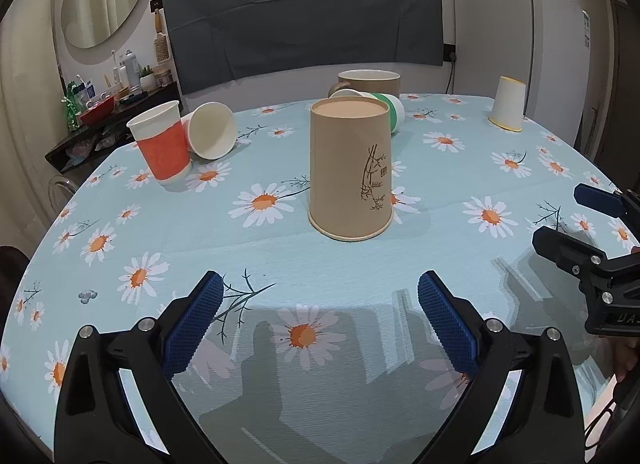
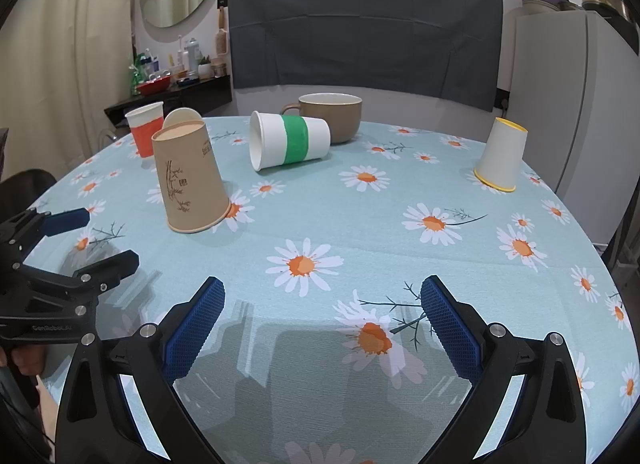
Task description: Flip cup upside down
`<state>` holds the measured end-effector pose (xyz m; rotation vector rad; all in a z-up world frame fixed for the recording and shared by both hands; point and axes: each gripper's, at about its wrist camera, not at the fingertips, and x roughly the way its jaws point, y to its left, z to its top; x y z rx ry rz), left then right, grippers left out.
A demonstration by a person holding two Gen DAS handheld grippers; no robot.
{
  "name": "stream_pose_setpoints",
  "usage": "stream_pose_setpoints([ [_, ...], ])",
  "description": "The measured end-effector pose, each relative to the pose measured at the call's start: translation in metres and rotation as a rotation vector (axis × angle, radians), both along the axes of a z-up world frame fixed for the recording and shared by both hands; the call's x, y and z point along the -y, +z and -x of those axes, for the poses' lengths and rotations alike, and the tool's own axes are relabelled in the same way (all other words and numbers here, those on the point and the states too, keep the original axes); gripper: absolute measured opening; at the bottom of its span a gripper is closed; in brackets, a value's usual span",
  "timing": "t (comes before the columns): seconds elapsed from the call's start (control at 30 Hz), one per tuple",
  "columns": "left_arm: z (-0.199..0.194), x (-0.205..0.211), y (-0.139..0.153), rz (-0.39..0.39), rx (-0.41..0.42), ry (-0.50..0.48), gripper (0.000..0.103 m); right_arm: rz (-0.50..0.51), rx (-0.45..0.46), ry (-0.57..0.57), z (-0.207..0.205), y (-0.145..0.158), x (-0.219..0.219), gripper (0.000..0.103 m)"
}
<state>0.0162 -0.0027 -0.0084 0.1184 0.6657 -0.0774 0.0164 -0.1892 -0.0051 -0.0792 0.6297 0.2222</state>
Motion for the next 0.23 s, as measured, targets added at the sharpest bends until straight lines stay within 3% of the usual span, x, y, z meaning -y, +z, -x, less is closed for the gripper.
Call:
stream_pose_setpoints([
  [0.23, 0.0018, 0.0005, 0.0013, -0.004, 0.017, 0.012, 0.096, 0.002, 0.001, -0.003, 0.0003, 0.0003, 0.0, 0.095],
])
